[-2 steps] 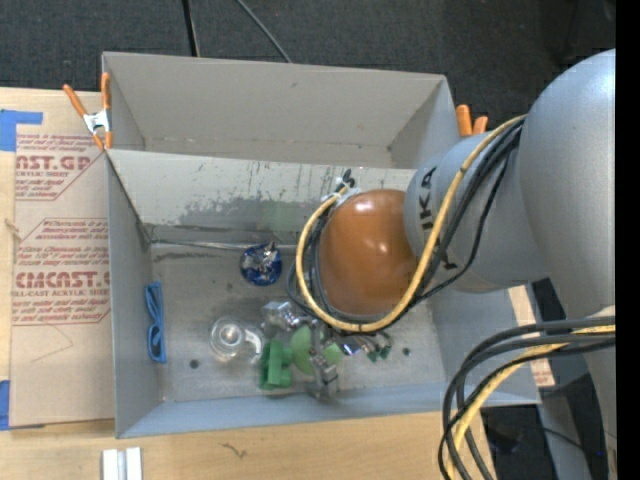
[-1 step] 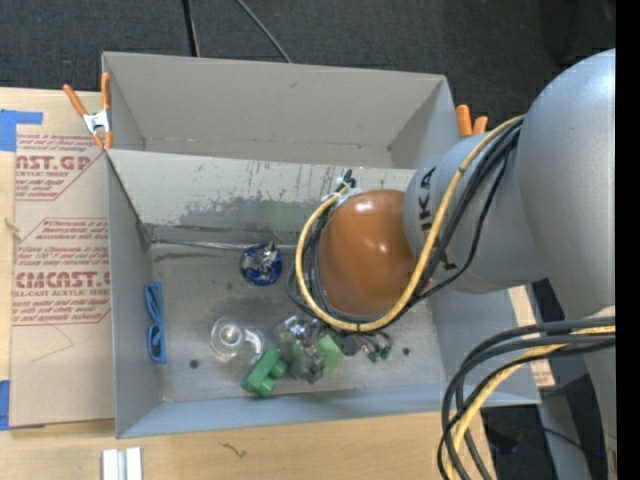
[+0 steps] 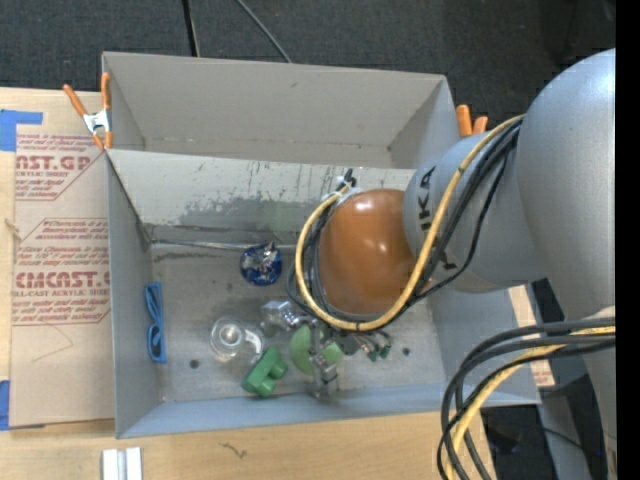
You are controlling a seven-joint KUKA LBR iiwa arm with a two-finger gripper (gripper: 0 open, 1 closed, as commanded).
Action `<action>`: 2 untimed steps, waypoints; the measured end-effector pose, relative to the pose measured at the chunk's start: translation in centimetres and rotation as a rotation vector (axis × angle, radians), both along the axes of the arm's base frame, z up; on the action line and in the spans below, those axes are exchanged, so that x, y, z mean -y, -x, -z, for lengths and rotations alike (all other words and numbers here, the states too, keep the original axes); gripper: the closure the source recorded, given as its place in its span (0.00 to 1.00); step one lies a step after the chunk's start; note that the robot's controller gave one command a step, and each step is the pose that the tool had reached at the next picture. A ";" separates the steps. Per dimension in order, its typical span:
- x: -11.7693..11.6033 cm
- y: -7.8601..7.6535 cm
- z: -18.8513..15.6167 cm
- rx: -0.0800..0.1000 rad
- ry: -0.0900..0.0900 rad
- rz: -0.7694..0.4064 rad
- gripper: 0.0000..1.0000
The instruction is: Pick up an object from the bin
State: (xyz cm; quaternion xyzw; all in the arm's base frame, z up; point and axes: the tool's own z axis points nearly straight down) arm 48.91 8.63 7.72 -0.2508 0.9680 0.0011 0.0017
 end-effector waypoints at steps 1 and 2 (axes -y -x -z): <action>-7.6 -1.0 0.5 -0.002 -0.002 0.034 0.00; -7.2 -1.0 0.5 -0.003 0.001 0.039 1.00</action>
Offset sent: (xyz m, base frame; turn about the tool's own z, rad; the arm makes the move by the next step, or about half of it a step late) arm 0.0107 0.0708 -0.0050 0.0395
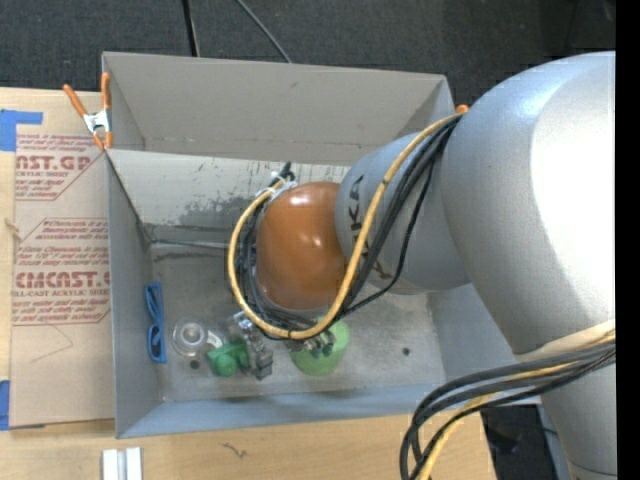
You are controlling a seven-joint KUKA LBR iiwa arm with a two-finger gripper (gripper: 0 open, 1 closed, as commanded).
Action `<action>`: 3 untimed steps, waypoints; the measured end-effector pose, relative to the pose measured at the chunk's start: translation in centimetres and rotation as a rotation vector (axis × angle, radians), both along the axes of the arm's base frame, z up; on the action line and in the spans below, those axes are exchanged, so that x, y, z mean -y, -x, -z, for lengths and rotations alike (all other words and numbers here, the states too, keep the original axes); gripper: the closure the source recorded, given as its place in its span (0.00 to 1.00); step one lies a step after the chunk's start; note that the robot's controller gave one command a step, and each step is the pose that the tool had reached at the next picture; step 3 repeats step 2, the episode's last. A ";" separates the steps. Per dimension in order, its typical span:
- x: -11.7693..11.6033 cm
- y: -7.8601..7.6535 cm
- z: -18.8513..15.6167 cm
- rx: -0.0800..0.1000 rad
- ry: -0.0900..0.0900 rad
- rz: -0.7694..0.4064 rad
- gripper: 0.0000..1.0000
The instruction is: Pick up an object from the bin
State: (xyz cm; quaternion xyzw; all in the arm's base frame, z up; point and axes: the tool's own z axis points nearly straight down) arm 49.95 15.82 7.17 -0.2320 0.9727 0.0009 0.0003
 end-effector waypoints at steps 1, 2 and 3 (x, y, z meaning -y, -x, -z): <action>-0.3 -0.1 -10.3 0.008 -0.001 -0.005 1.00; 7.8 0.7 -16.4 0.003 0.002 -0.315 1.00; 7.8 0.7 -16.4 0.003 0.002 -0.315 1.00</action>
Offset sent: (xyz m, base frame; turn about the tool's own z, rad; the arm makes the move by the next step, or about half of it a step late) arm -0.0004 0.0014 0.0985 -0.0048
